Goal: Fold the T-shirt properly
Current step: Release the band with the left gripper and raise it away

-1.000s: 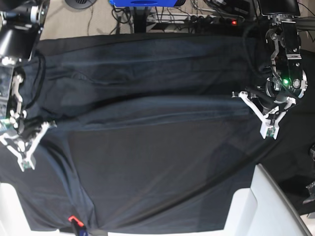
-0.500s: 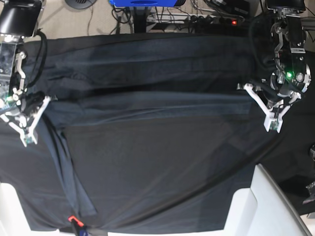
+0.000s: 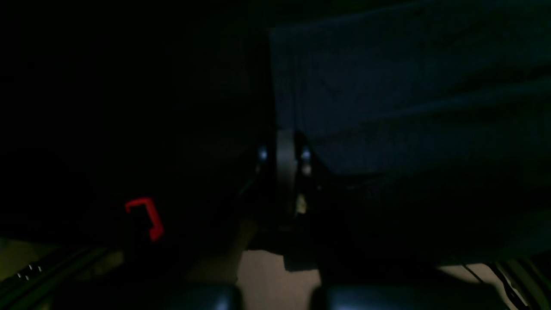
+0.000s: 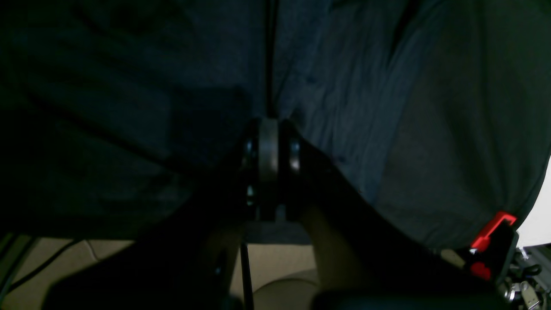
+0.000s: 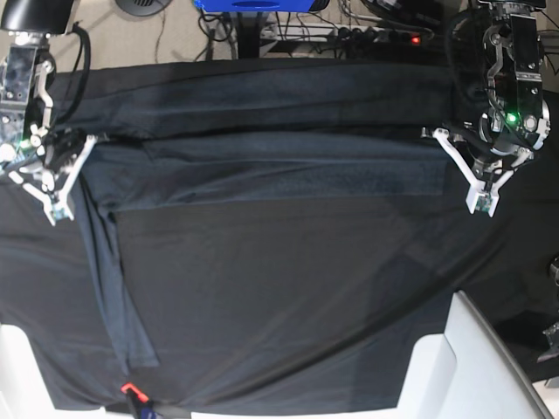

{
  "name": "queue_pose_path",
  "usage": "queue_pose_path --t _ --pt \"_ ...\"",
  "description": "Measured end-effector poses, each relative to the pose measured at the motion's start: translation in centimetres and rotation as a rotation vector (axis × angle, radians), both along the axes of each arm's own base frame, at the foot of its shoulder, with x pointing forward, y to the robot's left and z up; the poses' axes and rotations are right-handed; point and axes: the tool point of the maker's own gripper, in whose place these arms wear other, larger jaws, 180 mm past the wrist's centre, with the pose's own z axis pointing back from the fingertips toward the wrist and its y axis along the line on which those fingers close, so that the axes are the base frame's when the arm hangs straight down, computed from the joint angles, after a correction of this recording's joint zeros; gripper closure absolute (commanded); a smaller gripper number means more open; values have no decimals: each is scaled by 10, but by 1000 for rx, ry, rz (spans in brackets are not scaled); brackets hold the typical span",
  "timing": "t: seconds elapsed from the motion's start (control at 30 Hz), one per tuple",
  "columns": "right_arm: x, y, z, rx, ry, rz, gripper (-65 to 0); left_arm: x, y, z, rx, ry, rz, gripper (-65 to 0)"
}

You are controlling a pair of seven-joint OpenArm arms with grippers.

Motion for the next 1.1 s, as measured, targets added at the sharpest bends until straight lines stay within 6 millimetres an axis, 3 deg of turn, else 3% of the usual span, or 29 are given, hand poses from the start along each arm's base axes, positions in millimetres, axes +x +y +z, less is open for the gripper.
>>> queue_pose_path --t 0.2,0.4,0.67,0.9,1.03,1.1 --pt "-4 -2 -12 9 34 -9 -2 -13 -1 -8 -3 32 -2 0" --pt "4 -4 -8 8 -9 0 -2 -33 -2 -18 -6 79 -1 0" --pt "5 -27 -3 -150 9 15 -2 -54 -5 -28 -19 100 -12 0" --pt "6 -22 -4 -139 7 12 -2 -60 -8 -32 -20 115 -14 0" --pt "9 -10 -6 -111 -21 20 -2 -64 -31 -40 -56 134 -58 0" --pt "5 -12 -12 -110 -1 17 -2 -64 -32 -40 -57 136 -60 0"
